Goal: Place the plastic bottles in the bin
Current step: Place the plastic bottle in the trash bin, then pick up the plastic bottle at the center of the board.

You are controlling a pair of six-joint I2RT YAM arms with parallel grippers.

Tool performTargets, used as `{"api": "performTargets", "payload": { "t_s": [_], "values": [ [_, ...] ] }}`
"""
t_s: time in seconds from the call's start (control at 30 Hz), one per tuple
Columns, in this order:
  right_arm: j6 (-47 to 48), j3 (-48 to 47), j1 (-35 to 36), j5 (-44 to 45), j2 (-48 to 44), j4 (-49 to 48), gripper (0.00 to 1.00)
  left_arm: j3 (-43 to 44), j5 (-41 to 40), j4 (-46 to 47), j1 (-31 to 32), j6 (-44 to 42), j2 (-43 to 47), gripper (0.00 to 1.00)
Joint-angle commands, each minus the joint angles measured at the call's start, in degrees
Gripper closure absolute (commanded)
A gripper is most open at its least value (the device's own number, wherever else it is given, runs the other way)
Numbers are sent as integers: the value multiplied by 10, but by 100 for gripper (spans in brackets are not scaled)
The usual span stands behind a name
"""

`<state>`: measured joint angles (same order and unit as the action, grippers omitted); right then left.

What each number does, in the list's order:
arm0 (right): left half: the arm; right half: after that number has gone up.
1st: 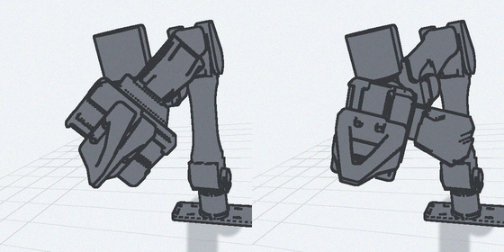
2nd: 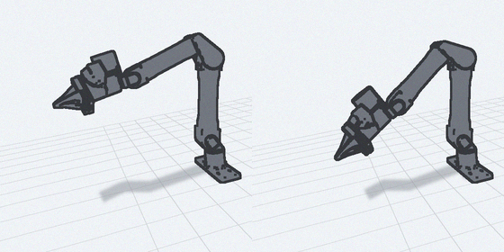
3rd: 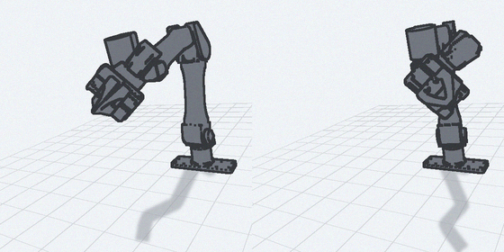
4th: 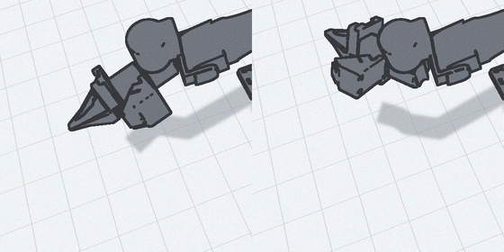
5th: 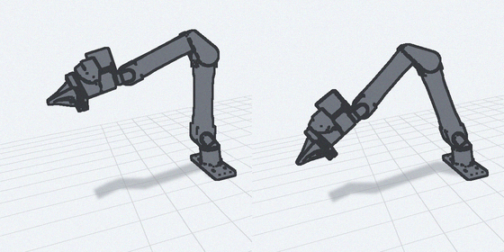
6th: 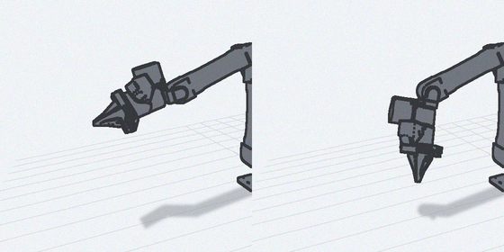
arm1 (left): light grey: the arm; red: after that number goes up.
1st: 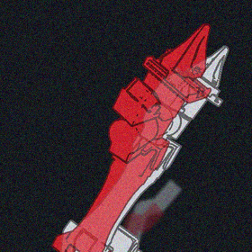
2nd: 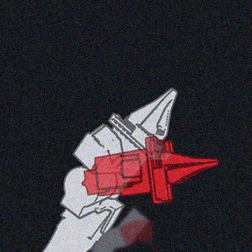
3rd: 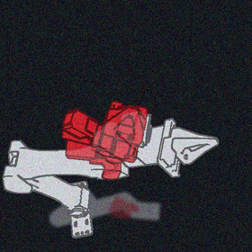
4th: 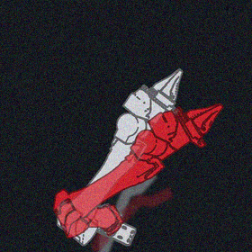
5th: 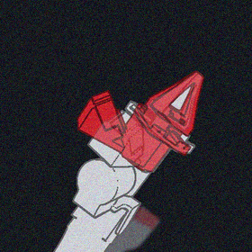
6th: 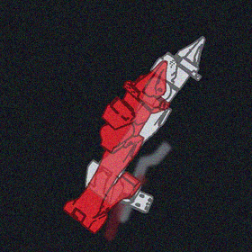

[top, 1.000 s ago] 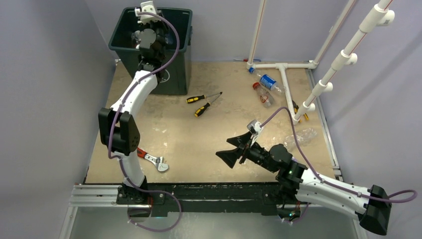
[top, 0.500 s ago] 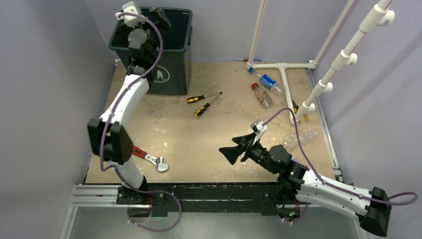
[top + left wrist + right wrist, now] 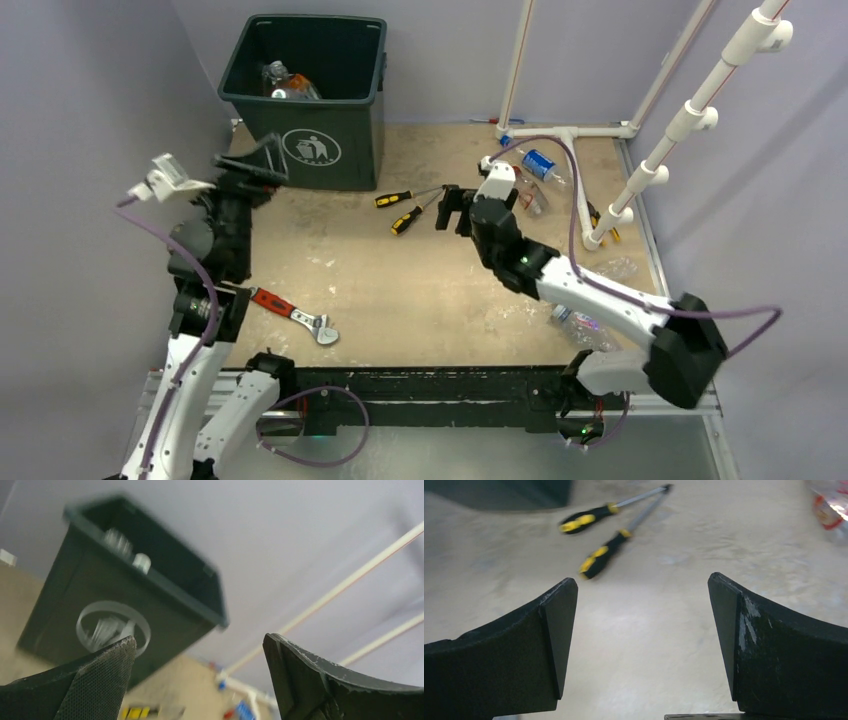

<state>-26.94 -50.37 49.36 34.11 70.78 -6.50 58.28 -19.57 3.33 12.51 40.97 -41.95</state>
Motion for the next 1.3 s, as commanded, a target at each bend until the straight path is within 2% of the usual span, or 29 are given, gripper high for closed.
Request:
{"api": "performTargets", "payload": {
  "t_s": [0.0,0.17,0.23,0.43,0.57,0.83,1.0,1.27],
  "values": [
    [2,-68,-88,41,117,46,1,-138,84,-138,1,78,63,1],
    [18,-160,-117,105,243,64,1,-259,177,-145,1,96,148,1],
    [30,-188,-128,133,283,71,1,-287,191,-163,1,94,174,1],
    [55,-258,-190,149,364,97,1,-291,159,-250,17,44,210,1],
    [77,-279,-219,163,401,101,1,-295,160,-232,24,40,216,1],
    [95,-279,-279,73,412,88,1,-288,152,-213,27,34,213,1],
    [125,-263,-293,26,414,47,1,-256,135,-240,27,14,216,1],
    [156,-258,-317,-29,430,19,1,-256,139,-243,27,13,220,1]
  ]
}}
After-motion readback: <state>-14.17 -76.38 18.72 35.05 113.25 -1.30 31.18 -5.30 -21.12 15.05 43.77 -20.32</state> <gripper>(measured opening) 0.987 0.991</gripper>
